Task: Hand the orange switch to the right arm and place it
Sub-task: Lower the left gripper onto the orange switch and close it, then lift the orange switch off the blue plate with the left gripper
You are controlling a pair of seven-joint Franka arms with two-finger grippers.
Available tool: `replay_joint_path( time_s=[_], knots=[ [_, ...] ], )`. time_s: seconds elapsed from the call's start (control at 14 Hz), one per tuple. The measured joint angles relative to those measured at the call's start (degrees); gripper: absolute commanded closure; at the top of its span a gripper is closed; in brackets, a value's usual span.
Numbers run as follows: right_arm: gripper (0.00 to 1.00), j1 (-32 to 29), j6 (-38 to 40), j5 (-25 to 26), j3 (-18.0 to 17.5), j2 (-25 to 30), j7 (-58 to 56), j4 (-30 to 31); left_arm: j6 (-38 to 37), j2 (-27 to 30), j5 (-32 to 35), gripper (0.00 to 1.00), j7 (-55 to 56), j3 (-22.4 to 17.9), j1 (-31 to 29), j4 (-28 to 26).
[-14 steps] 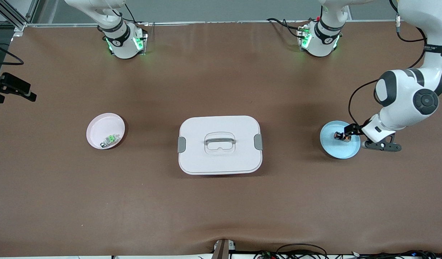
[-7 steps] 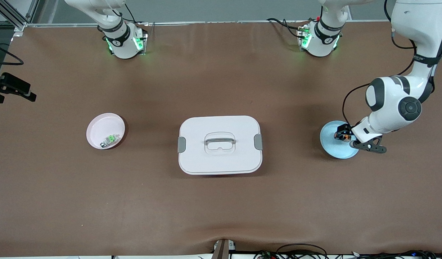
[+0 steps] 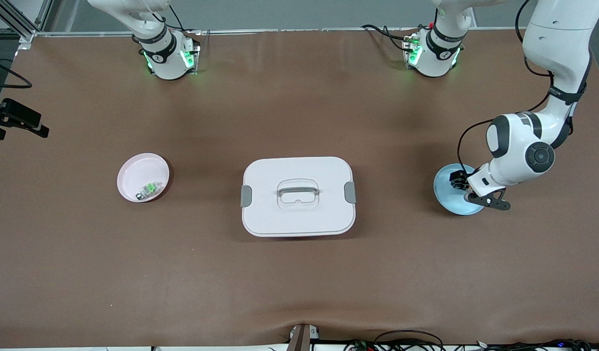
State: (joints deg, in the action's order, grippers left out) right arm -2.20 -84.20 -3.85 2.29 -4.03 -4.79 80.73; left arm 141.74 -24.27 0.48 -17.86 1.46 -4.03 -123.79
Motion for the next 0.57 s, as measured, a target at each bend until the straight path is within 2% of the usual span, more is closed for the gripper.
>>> replay_joint_path(
  time_s=[0.57],
  knots=[
    [0.0,0.0,0.0,0.2,0.0,0.0,0.0,0.0,0.0,-0.2,0.0,0.0,0.0,0.0,0.0,-0.6]
  ],
)
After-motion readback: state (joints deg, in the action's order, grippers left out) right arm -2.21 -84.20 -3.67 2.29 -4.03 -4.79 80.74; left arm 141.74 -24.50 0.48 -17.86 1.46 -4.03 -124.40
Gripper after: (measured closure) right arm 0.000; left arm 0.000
